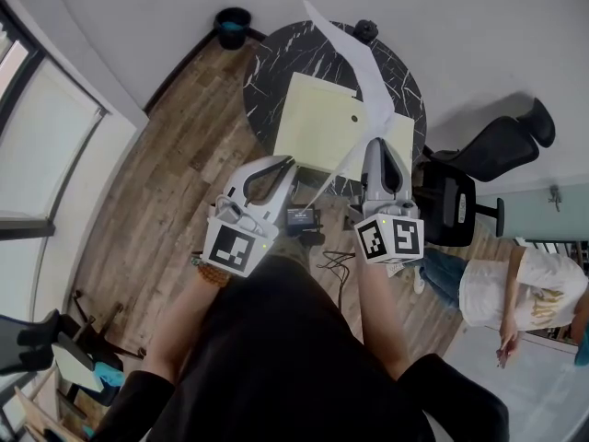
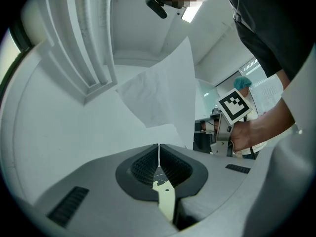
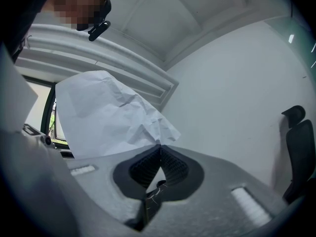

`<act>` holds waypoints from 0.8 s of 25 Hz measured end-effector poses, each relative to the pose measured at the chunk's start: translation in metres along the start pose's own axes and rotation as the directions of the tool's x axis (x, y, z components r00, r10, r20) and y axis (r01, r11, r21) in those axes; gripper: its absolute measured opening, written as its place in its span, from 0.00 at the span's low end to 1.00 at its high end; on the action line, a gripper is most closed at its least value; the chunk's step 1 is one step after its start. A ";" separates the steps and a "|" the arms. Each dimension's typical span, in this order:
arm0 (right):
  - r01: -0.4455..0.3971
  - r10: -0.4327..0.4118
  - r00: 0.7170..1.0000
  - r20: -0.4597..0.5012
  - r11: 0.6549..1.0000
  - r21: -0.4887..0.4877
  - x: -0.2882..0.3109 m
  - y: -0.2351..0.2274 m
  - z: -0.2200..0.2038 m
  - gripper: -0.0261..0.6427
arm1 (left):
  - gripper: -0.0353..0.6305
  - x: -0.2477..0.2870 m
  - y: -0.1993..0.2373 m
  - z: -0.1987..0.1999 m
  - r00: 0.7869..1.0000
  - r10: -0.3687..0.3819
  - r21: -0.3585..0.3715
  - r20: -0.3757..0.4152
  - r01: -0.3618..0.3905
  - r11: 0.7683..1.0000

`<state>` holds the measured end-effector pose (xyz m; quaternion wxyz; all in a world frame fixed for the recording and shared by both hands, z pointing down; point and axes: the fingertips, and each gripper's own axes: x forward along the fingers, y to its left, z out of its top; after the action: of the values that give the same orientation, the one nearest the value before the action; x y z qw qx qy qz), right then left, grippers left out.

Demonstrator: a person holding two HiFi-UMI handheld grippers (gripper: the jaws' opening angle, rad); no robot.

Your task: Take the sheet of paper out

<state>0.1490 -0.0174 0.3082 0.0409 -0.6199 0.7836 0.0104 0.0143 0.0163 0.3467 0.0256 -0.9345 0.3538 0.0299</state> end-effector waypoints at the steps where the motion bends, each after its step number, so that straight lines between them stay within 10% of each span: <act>1: 0.001 -0.001 1.000 -0.001 1.000 0.001 0.000 -0.001 -0.001 0.03 | 0.08 0.001 0.000 0.000 1.000 0.000 0.001 -0.001 0.000 1.000; 20: 0.024 -0.024 0.999 -0.036 1.000 0.017 0.005 -0.025 -0.016 0.03 | 0.08 0.012 -0.001 -0.010 0.999 0.001 -0.010 -0.037 -0.002 1.000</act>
<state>0.1713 -0.0293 0.3250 0.0324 -0.6290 0.7767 -0.0080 0.0239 0.0086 0.3562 0.0145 -0.9347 0.3548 0.0146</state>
